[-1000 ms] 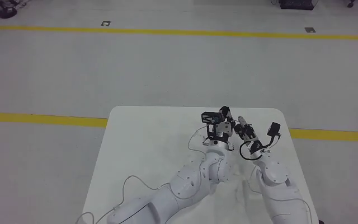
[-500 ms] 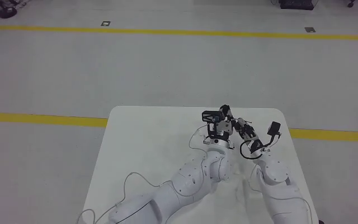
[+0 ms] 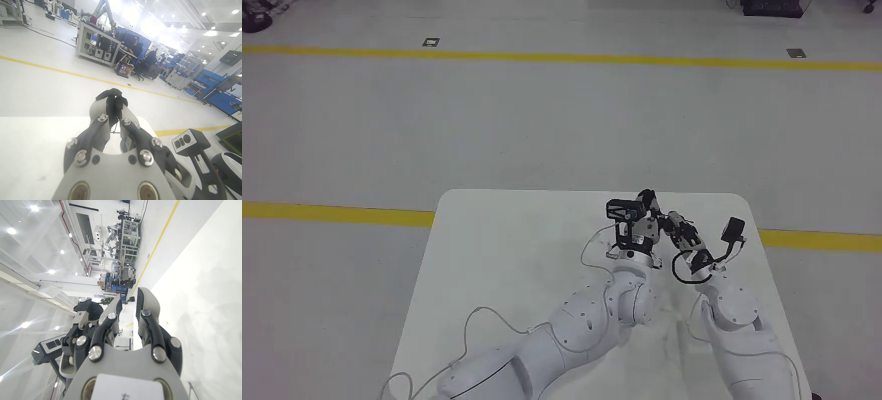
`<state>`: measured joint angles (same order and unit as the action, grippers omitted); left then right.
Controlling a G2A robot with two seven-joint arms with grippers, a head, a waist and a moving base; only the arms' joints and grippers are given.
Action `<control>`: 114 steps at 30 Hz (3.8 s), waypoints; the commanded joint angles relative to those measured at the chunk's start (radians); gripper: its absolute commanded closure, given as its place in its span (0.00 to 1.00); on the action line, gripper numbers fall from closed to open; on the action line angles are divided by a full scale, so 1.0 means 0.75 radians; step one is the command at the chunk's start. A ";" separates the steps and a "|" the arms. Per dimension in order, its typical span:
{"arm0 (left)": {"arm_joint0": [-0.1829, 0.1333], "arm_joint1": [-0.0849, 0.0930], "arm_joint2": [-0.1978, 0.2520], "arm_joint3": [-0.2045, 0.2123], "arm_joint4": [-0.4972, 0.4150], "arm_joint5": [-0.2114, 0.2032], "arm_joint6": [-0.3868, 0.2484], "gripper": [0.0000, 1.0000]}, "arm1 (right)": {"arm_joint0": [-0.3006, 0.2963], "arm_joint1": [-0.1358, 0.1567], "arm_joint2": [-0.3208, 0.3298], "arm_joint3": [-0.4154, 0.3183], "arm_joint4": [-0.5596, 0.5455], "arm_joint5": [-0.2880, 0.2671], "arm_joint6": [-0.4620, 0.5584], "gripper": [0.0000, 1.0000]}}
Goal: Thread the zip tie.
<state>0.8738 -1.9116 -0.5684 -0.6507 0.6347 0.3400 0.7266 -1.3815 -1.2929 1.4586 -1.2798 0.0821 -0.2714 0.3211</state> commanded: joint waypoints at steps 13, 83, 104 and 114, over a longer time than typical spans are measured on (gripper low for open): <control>0.018 0.007 0.018 -0.044 0.012 0.000 -0.032 1.00 | -0.001 0.000 -0.017 -0.004 -0.011 -0.002 -0.013 1.00; -0.088 -0.021 -0.065 0.177 -0.029 0.000 0.260 1.00 | -0.087 -0.010 -0.048 -0.107 -0.224 -0.007 -0.416 0.53; -0.062 -0.014 0.002 0.081 -0.087 0.000 0.120 1.00 | -0.090 -0.014 -0.050 -0.117 -0.239 -0.036 -0.362 0.60; -0.048 -0.008 -0.016 0.061 -0.034 0.000 0.088 1.00 | -0.083 -0.016 -0.049 -0.113 -0.225 -0.029 -0.343 0.62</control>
<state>0.8373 -1.9177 -0.5788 -0.6038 0.6069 0.3400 0.7941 -1.4442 -1.3051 1.4205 -1.3649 -0.0893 -0.2937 0.0627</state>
